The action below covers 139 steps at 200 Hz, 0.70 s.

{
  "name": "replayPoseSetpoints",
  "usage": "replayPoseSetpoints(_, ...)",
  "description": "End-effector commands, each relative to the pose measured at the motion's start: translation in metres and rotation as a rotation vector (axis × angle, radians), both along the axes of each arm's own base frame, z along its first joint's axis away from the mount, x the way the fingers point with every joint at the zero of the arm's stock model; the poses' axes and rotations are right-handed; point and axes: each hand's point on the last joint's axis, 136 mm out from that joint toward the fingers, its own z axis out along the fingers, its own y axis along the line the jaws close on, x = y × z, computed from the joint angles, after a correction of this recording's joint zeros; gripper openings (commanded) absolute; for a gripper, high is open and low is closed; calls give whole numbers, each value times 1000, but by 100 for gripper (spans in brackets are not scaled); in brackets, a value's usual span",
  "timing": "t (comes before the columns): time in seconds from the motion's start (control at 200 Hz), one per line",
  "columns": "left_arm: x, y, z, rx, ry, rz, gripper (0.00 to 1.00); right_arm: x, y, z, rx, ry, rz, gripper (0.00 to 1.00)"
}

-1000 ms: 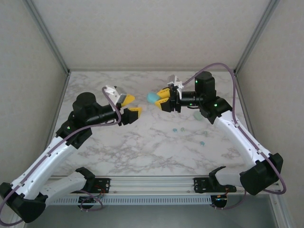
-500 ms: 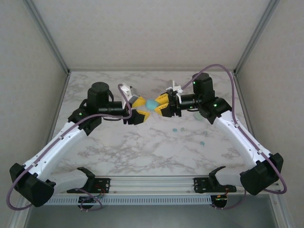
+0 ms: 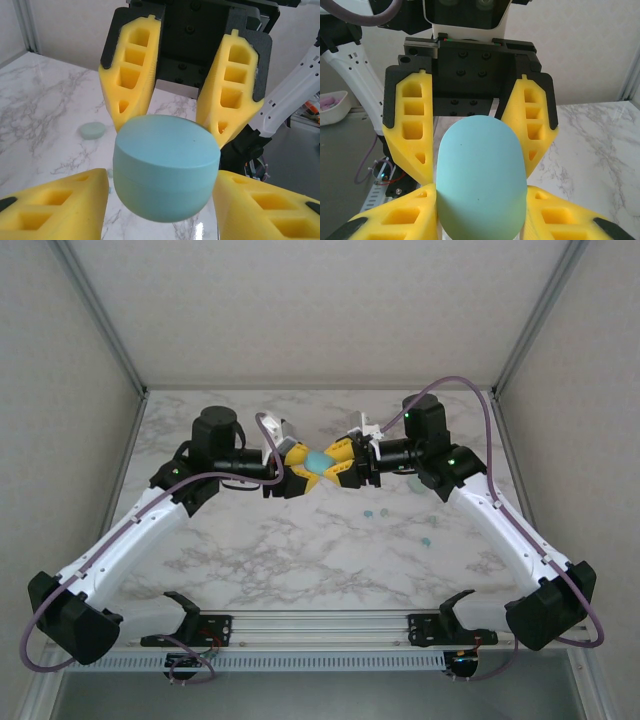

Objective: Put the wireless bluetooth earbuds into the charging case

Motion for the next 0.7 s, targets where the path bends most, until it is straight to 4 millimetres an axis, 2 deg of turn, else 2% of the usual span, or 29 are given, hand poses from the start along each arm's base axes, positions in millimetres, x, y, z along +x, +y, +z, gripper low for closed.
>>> replayPoseSetpoints(0.0,-10,-3,17,-27,-35,-48,55,-6,3,15,33,-39,40,37)
replayPoseSetpoints(0.691,-8,-5,16,-14,-24,-51,52,-3,5,16,42,-38,33,37)
